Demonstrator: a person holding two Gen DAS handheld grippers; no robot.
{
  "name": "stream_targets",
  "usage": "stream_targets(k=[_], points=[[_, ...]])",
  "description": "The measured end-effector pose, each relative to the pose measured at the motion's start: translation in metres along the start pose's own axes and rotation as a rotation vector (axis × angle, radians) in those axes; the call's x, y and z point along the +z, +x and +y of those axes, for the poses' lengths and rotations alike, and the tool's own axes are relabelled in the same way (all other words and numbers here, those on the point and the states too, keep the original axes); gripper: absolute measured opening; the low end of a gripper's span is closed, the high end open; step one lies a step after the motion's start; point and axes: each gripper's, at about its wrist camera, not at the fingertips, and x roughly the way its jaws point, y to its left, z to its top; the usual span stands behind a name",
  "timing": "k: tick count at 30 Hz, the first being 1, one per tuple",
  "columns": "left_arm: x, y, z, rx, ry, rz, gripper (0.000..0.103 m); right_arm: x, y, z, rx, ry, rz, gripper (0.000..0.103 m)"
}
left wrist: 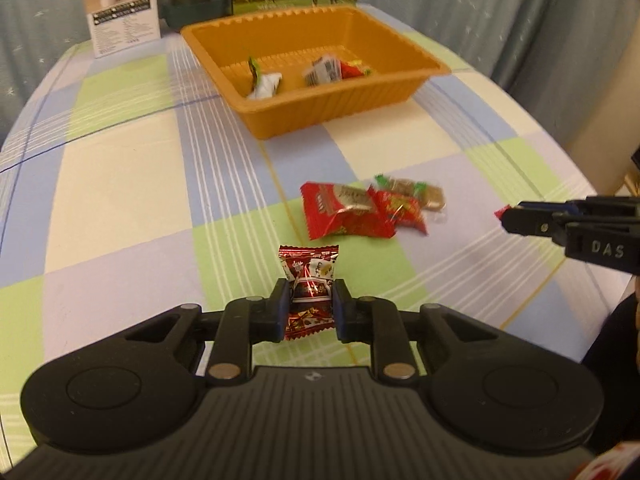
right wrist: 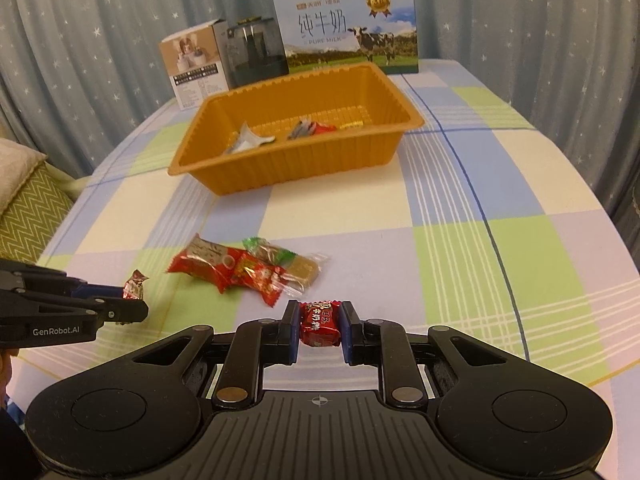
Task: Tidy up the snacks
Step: 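Carry both red candies over the orange tray and open both tools to drop them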
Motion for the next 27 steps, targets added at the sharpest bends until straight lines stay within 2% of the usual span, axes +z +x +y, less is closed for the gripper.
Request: stream_targets(k=[13,27], points=[[0.0,-0.04,-0.018,-0.008,-0.154,-0.091,0.02,0.018,-0.033,0.019,0.031,-0.01,-0.072,0.021],[0.006,-0.061,-0.032,-0.009,-0.165,-0.125,0.02,0.021,-0.05,0.02,0.031,-0.014,-0.096,0.021]])
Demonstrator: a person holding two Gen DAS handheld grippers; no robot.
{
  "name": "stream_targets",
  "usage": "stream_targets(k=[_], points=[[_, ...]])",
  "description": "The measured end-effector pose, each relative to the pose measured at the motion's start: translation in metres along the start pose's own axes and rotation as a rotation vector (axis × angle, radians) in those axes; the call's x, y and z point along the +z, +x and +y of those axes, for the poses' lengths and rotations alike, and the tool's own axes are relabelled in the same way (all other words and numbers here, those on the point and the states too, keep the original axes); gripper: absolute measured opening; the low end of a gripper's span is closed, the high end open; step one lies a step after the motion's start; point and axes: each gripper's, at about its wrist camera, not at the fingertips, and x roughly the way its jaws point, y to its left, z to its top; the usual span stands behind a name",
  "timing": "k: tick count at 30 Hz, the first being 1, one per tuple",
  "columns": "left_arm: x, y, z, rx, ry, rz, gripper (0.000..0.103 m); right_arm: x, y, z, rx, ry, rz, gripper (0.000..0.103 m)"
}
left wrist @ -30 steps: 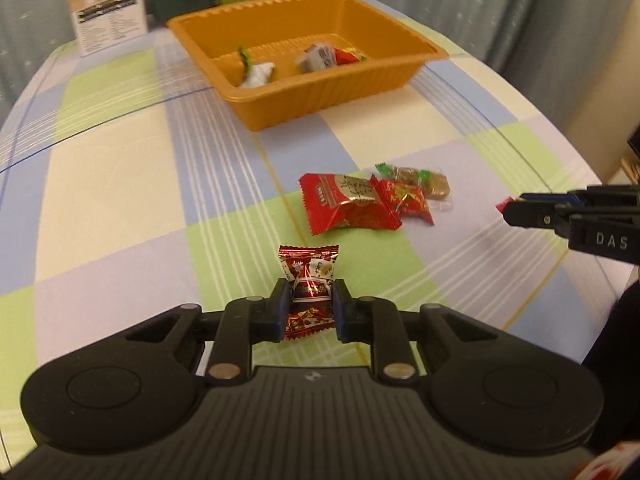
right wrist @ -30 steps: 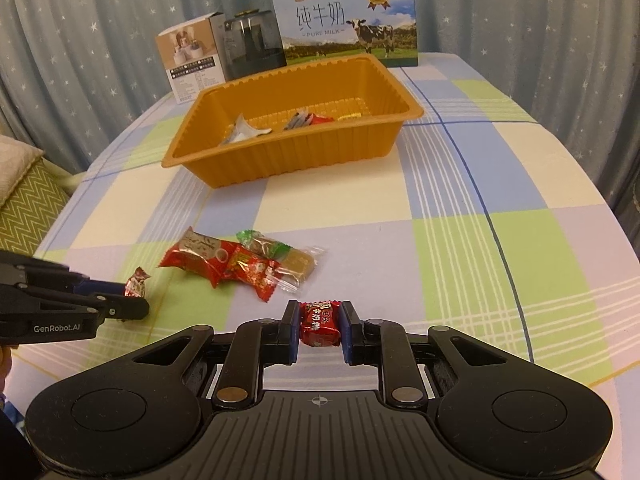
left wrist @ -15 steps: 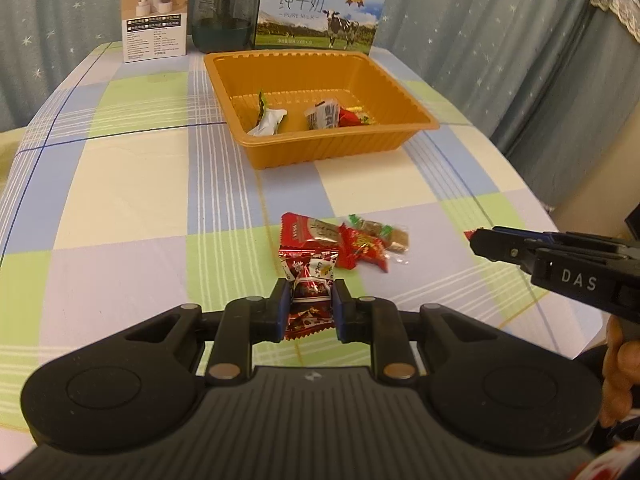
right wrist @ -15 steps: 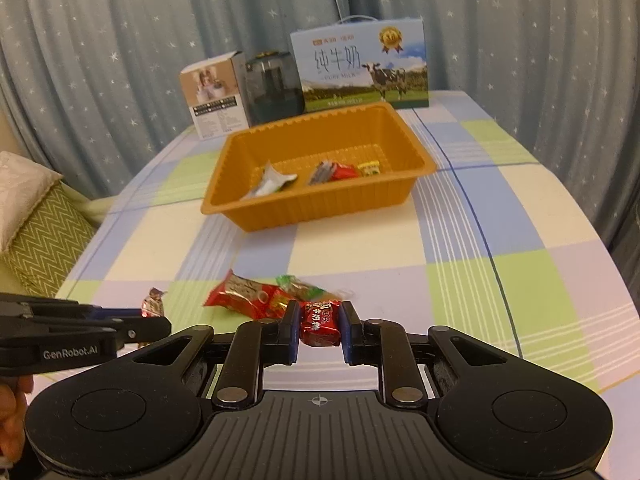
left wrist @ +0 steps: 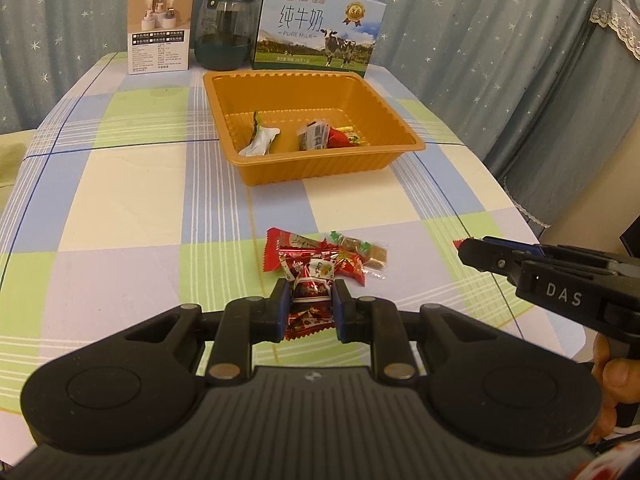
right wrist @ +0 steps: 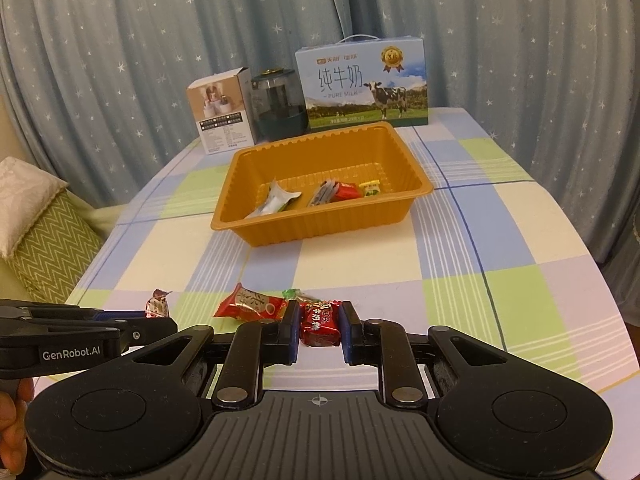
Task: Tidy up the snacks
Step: 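Carry both red candies over the orange tray and open both tools to drop them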
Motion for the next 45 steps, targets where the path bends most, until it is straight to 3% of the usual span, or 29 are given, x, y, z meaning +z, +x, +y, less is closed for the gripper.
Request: stream_targets(k=[18,36,45], points=[[0.041,0.015,-0.007,-0.019,0.017,-0.032,0.02,0.028,0.017,-0.012,-0.007,-0.013,-0.01,0.021],[0.136,0.065,0.015,-0.016,0.006,-0.092,0.02,0.128,0.103,-0.009,-0.003,-0.108,-0.025,0.021],[0.161,0.097,0.026,-0.009,0.011,-0.071,0.02,0.151,0.148,-0.006,0.0,-0.112,0.011,0.021]])
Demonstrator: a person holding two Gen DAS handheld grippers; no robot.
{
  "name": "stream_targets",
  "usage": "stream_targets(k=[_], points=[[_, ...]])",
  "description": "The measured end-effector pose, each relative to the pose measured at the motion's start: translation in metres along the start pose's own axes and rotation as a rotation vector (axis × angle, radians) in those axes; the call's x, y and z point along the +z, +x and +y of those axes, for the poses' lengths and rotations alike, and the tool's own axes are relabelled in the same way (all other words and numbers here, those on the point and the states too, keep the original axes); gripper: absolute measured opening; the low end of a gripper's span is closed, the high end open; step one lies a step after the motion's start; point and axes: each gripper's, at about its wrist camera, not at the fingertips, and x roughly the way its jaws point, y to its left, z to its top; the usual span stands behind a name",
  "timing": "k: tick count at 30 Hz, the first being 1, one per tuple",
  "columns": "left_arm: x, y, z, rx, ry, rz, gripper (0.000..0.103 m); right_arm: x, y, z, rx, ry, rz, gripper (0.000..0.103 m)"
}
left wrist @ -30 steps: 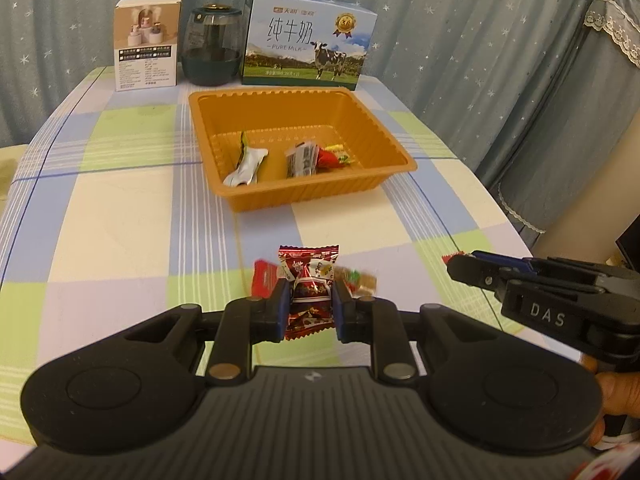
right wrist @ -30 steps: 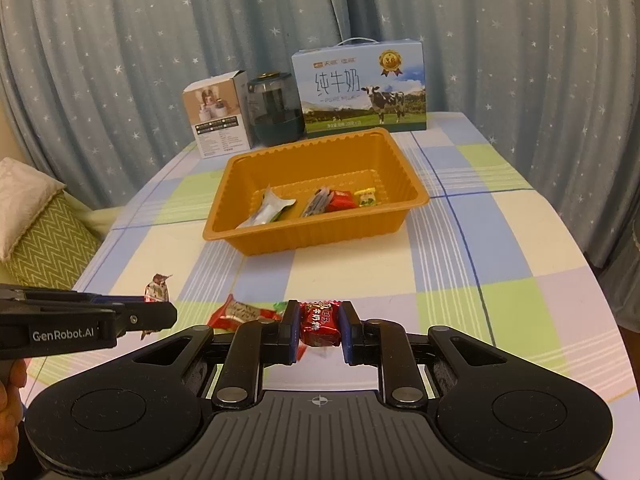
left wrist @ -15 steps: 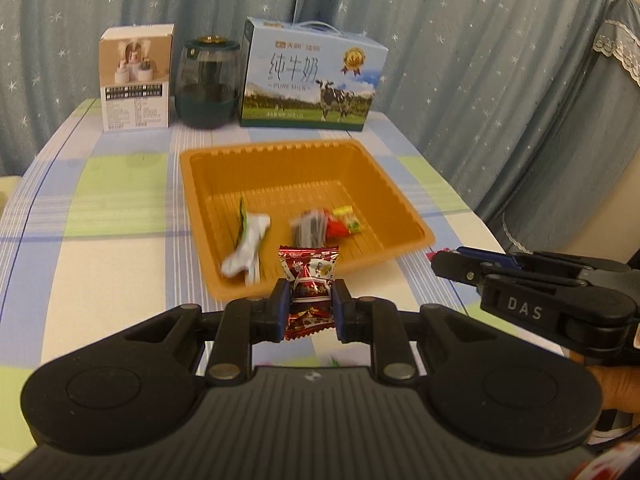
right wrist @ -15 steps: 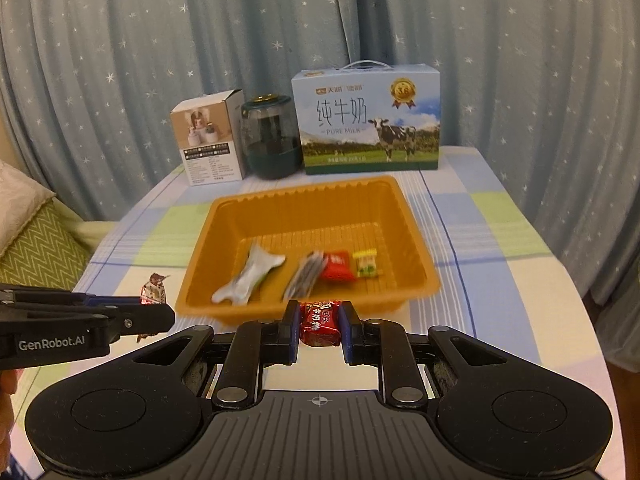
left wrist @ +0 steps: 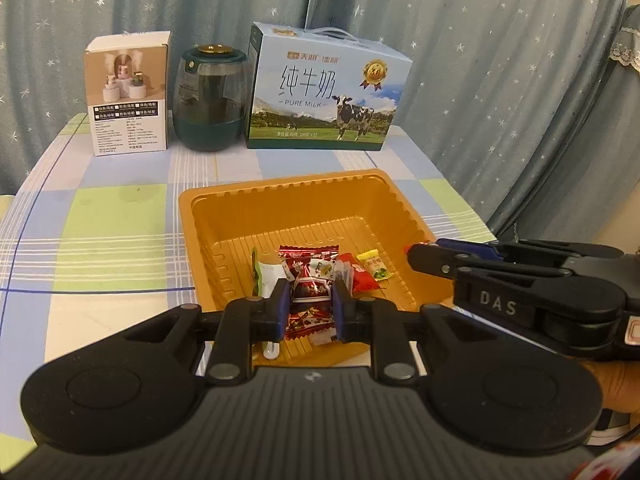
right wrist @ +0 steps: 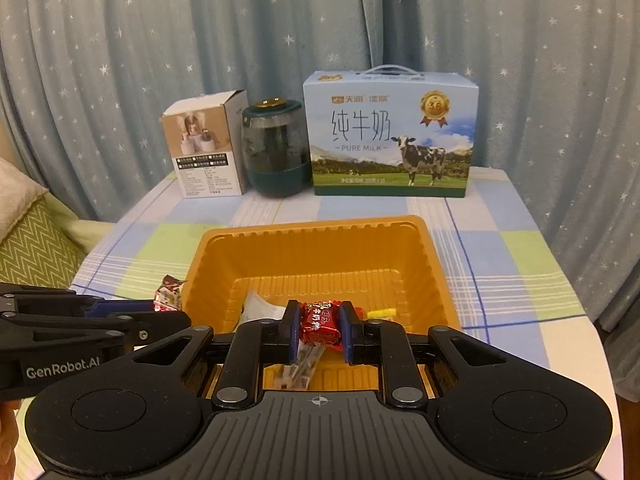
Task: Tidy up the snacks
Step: 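Carry both red candies over the orange tray and open both tools to drop them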
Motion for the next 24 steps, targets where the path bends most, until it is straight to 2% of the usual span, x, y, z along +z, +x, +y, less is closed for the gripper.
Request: stream_targets(k=[10,12,13,24], points=[[0.003,0.029,0.004,0.013,0.01,0.022,0.02,0.001,0.023,-0.009,0.0,0.035,0.036,0.021],[0.002,0.032,0.006,0.028,0.008,0.013,0.03,0.001,0.023,-0.011,-0.001,0.043,0.038,0.021],[0.001,0.032,0.007,0.038,0.009,0.011,0.038,0.001,0.024,-0.012,-0.001,0.044,0.038,0.021],[-0.015,0.014,0.021,0.052,-0.007,-0.005,0.04,0.003,0.024,-0.023,-0.003,0.083,0.032,0.021]])
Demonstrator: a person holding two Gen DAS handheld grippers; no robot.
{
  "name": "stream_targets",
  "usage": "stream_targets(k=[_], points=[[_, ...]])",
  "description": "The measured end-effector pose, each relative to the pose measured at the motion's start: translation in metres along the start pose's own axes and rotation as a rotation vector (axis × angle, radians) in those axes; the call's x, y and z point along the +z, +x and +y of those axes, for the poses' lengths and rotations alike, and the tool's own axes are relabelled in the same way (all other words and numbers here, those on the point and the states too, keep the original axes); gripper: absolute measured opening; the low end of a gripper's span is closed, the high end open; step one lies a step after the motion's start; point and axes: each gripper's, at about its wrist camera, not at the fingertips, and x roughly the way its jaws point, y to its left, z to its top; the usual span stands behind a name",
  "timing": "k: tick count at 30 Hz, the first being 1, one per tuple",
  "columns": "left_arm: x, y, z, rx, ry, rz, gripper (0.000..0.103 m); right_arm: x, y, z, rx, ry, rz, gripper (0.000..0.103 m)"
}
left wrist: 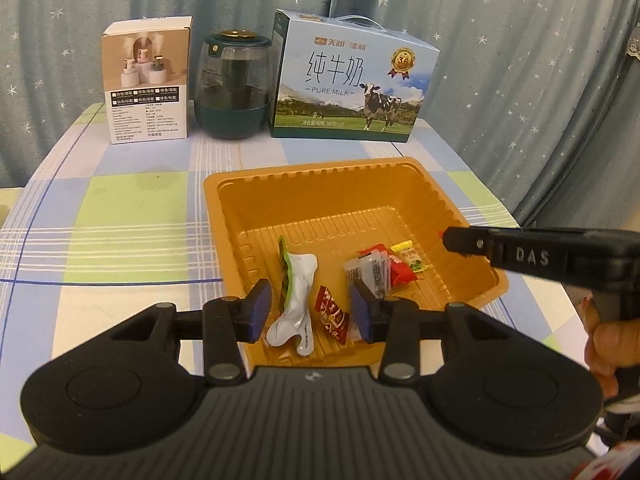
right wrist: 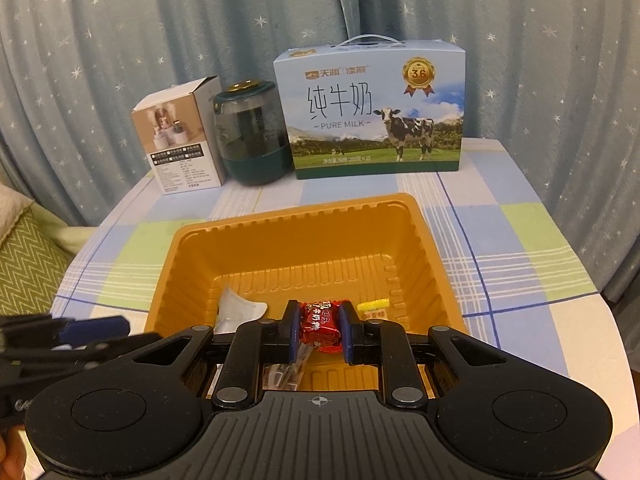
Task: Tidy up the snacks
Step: 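Carry both red candies over the orange tray and open both tools to drop them, then withdraw both open tools back toward the remaining snacks on the table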
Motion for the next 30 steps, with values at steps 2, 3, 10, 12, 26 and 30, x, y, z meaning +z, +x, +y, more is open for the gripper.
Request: stream_targets(k=[2,3,10,12,26,30], points=[[-0.002,-0.003,-0.001,0.012,0.009,-0.009,0.04,0.003,0.001,0.0,0.01,0.009,-0.004,0.021],[-0.002,-0.004,-0.001,0.012,0.007,-0.01,0.04,0.004,0.002,0.001,0.014,0.009,-0.006,0.021],[-0.013,-0.015,-0.004,0.016,0.022,-0.013,0.046,0.007,0.003,-0.001,0.029,0.044,-0.034,0.063],[-0.017,-0.02,-0.004,0.019,0.026,-0.017,0.046,0.005,-0.002,-0.005,0.039,0.068,-0.048,0.065],[-0.063,-0.072,-0.014,0.028,0.003,-0.022,0.054,-0.057,-0.077,-0.025,-0.032,0.167,-0.018,0.065],[-0.077,-0.09,-0.018,0.031,-0.012,-0.02,0.054,-0.082,-0.103,-0.025,-0.046,0.195,-0.01,0.065]])
